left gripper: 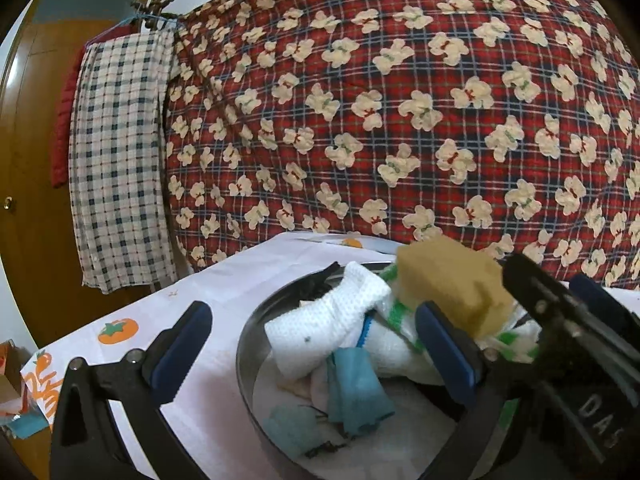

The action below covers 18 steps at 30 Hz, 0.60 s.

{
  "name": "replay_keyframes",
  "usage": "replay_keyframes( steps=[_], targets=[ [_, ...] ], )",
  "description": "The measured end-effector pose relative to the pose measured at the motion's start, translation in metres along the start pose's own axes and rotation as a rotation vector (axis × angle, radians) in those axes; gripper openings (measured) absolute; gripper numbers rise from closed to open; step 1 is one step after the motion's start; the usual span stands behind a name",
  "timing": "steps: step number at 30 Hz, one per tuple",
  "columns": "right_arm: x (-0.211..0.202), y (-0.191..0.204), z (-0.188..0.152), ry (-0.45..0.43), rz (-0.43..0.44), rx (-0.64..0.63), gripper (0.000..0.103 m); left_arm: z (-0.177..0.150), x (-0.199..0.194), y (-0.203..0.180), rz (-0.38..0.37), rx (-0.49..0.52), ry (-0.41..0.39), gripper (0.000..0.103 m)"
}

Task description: Organize soft objects

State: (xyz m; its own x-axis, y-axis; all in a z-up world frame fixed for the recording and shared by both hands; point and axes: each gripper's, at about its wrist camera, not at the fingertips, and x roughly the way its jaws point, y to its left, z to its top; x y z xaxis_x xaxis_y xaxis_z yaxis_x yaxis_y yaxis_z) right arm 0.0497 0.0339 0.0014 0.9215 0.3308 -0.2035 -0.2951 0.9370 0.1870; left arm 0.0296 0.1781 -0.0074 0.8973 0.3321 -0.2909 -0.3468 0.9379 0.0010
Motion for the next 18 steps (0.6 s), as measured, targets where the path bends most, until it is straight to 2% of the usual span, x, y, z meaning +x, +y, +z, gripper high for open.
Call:
replay_keyframes(
  steps=[7, 12, 15, 18],
  targets=[
    [-0.015, 0.008, -0.003, -0.052, -0.012, -0.069, 0.083, -0.002, -0.004, 0.006, 0.012, -0.029, 0.012, 0.103],
    [-0.025, 0.001, -0.003, -0.086, -0.021, -0.039, 0.084, -0.004, -0.011, 0.004, 0.014, -0.017, 0.0, 0.103],
    [-0.029, -0.006, -0.002, -0.106, -0.045, -0.008, 0.09, -0.005, -0.013, 0.005, 0.02, -0.025, -0.002, 0.103],
    [-0.03, -0.007, -0.002, -0.109, -0.05, 0.003, 0.09, -0.005, -0.017, 0.006, 0.027, -0.03, -0.008, 0.103]
  ],
)
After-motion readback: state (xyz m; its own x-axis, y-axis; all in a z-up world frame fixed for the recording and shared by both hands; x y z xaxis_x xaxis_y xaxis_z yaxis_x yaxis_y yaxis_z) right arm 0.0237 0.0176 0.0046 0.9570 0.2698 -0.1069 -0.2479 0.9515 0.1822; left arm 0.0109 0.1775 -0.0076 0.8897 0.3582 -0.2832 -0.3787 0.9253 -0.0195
